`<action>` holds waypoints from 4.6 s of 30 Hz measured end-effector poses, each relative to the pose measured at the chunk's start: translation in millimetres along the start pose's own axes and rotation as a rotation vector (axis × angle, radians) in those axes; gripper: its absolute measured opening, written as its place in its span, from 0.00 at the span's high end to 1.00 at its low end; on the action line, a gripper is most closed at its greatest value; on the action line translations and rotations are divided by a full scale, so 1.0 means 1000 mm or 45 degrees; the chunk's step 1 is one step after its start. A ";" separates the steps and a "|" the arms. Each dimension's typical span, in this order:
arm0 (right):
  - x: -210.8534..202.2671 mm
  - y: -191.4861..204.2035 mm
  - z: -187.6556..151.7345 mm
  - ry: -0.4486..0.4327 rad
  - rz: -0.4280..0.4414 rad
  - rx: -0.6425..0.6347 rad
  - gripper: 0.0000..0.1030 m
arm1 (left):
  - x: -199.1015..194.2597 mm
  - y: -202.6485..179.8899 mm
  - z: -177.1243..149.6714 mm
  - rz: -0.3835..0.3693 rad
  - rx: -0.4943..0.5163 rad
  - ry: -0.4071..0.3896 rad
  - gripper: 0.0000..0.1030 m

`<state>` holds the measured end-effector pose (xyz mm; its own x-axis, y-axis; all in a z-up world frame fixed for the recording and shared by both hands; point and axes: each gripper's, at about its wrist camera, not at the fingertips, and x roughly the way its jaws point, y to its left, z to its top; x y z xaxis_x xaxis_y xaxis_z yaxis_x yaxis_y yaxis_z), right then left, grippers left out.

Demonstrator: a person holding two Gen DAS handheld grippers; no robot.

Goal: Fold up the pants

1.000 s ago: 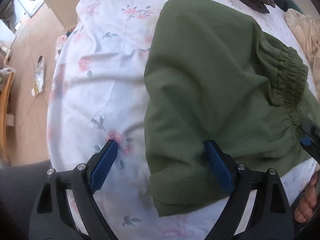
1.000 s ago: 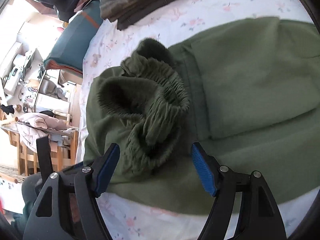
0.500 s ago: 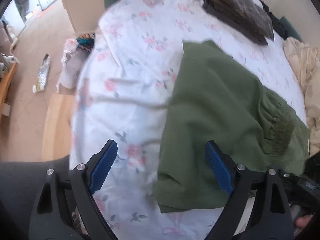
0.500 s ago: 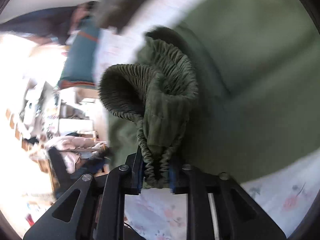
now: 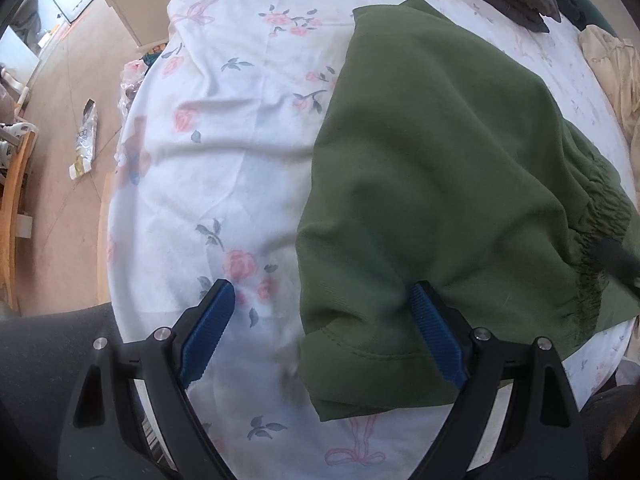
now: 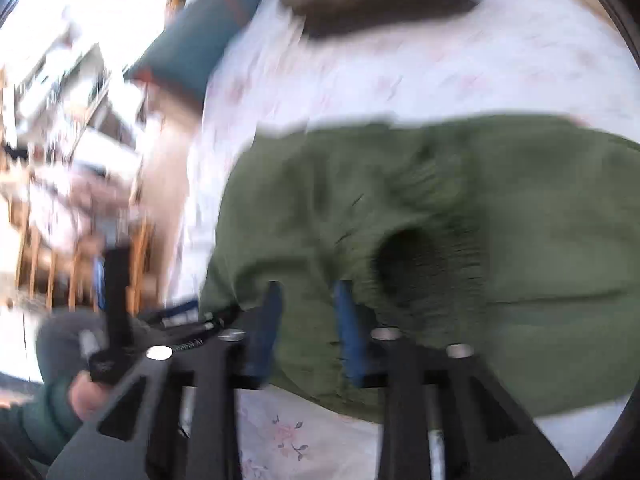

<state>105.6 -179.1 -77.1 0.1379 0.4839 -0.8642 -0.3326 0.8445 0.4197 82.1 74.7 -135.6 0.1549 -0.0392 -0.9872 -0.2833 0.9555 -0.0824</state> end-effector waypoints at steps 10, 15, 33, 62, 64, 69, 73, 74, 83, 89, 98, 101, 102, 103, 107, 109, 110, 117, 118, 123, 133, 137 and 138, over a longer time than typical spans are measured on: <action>-0.005 -0.044 0.010 -0.211 -0.061 0.146 0.93 | 0.001 -0.017 -0.004 0.026 0.077 -0.006 0.10; -0.021 -0.021 0.019 -0.274 -0.359 -0.070 0.93 | 0.004 -0.022 -0.006 0.059 0.138 -0.019 0.10; -0.066 -0.098 -0.106 -0.329 0.135 0.679 0.18 | -0.060 -0.085 -0.009 -0.018 0.234 -0.349 0.12; -0.229 -0.431 -0.151 -1.089 -0.436 1.527 0.97 | -0.059 -0.107 0.009 -0.102 0.213 -0.458 0.12; -0.244 -0.413 -0.141 -1.148 -0.447 1.401 0.98 | -0.058 -0.107 0.012 -0.111 0.191 -0.440 0.12; -0.270 -0.333 -0.087 -1.185 -0.431 0.932 0.98 | -0.059 -0.099 0.013 -0.114 0.133 -0.420 0.12; -0.270 -0.227 -0.040 -1.115 -0.419 0.493 0.98 | -0.064 -0.091 0.009 -0.156 0.089 -0.401 0.12; -0.265 -0.191 -0.030 -1.105 -0.398 0.385 0.98 | -0.065 -0.090 0.008 -0.162 0.086 -0.403 0.12; -0.084 0.006 -0.030 -0.728 -0.275 -0.182 0.97 | -0.084 -0.062 0.001 -0.139 0.022 -0.463 0.12; -0.024 0.006 -0.068 -0.462 -0.194 -0.162 0.79 | -0.084 -0.024 0.003 -0.147 -0.131 -0.431 0.12; -0.089 -0.014 -0.085 -0.477 -0.133 -0.046 0.59 | -0.089 -0.037 0.002 -0.207 -0.072 -0.435 0.12; -0.069 -0.050 -0.067 -0.415 -0.110 0.150 0.84 | -0.085 -0.049 0.000 -0.209 -0.012 -0.428 0.12; -0.054 -0.060 -0.063 -0.355 -0.101 0.206 0.85 | -0.084 -0.052 -0.001 -0.206 0.003 -0.424 0.12; -0.040 -0.066 -0.062 -0.290 -0.075 0.236 0.87 | -0.082 -0.056 -0.002 -0.199 0.030 -0.418 0.12; -0.001 -0.059 -0.079 -0.081 -0.124 0.155 0.88 | -0.082 -0.075 -0.010 -0.215 0.140 -0.435 0.12; -0.012 -0.058 -0.084 -0.135 -0.088 0.174 0.88 | -0.080 -0.095 -0.017 -0.245 0.243 -0.422 0.12; -0.022 -0.062 -0.085 -0.170 -0.041 0.222 0.87 | -0.078 -0.103 -0.021 -0.260 0.283 -0.413 0.12; -0.127 -0.127 -0.122 -0.641 -0.059 0.594 0.50 | -0.058 -0.148 -0.032 -0.154 0.464 -0.392 0.12; -0.136 -0.141 -0.129 -0.695 -0.072 0.675 0.38 | -0.049 -0.153 -0.030 -0.097 0.484 -0.388 0.12; -0.126 -0.215 -0.168 -0.630 -0.121 1.066 0.38 | -0.007 -0.156 -0.024 0.052 0.487 -0.227 0.11; -0.097 -0.248 -0.176 -0.532 0.045 1.163 0.89 | 0.007 -0.156 -0.020 0.044 0.463 -0.162 0.11; -0.120 -0.219 -0.164 -0.632 -0.041 1.005 0.95 | 0.005 -0.151 -0.018 0.022 0.455 -0.173 0.11; -0.128 -0.209 -0.160 -0.676 -0.039 0.954 0.95 | 0.003 -0.148 -0.017 0.012 0.440 -0.175 0.11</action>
<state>7.9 -454.5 -98.4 0.6085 0.3444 -0.7149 0.3445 0.6969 0.6290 108.3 -71.5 -128.5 0.2861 -0.0124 -0.9581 0.0476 0.9989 0.0013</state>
